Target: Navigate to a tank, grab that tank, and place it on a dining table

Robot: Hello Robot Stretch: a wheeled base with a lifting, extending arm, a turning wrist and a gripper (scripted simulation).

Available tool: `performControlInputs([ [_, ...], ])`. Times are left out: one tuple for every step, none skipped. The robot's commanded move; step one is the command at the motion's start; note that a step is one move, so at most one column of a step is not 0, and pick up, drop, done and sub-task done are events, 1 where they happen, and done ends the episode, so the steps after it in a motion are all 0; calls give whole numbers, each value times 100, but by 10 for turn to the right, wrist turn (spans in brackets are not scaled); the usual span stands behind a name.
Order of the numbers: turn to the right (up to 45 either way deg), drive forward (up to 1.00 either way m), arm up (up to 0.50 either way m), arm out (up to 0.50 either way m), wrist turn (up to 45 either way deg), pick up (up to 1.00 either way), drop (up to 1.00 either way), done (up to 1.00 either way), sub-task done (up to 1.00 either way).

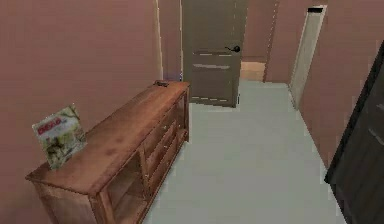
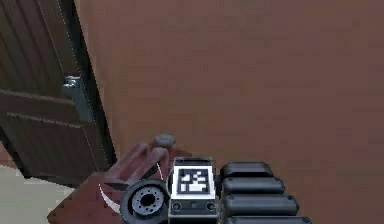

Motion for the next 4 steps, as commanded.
performControlInputs([
  [-450, 0, 0, 0, 0, 0, 0, 0, 0],
  [-450, 0, 0, 0, 0, 0, 0, 0, 0],
  [-450, 0, 0, 0, 0, 0, 0, 0, 0],
  [-450, 0, 0, 0, 0, 0, 0, 0, 0],
])
